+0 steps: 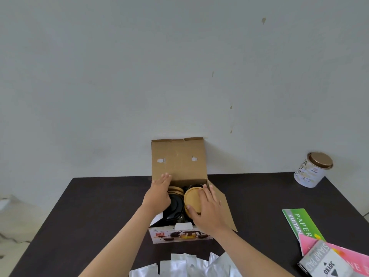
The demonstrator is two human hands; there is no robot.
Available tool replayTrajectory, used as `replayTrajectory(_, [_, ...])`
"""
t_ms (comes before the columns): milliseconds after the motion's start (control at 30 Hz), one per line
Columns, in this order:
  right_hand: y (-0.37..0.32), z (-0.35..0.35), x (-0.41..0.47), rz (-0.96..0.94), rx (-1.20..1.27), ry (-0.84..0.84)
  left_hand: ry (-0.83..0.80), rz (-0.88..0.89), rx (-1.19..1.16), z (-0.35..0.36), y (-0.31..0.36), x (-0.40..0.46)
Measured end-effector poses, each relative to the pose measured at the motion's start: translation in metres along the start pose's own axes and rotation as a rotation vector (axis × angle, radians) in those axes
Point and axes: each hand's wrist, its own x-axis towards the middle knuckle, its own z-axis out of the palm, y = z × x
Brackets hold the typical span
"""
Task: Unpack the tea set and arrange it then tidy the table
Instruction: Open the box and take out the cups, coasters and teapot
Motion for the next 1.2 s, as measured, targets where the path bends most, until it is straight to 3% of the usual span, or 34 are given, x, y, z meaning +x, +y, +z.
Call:
replayTrajectory(100, [0.0, 0.0, 0.0, 0.006, 0.009, 0.008, -0.045, -0.063, 0.06, -0.018, 0.001, -0.01])
replayTrajectory(267, [0.001, 0.0, 0.0, 0.003, -0.026, 0.0, 0.012, -0.059, 0.527, -0.028, -0.012, -0.025])
replayTrajectory(333, [0.002, 0.0, 0.0, -0.005, -0.043, 0.002, -0.022, -0.123, 0.589, -0.015, -0.017, -0.031])
replayTrajectory(433, [0.003, -0.003, 0.001, -0.008, -0.06, -0.044, -0.083, -0.126, 0.454, 0.012, -0.015, -0.036])
replayTrajectory(533, [0.0, -0.013, 0.006, 0.005, -0.063, -0.131, -0.042, -0.146, 0.357, 0.032, -0.017, -0.036])
replayTrajectory(933, [-0.028, -0.061, 0.035, -0.09, -0.289, -0.511, 0.042, -0.05, 0.323, 0.039, -0.024, -0.041])
replayTrajectory(1200, [-0.029, -0.059, 0.032, -0.14, -0.306, -0.462, 0.042, -0.038, 0.296, 0.039, -0.024, -0.042])
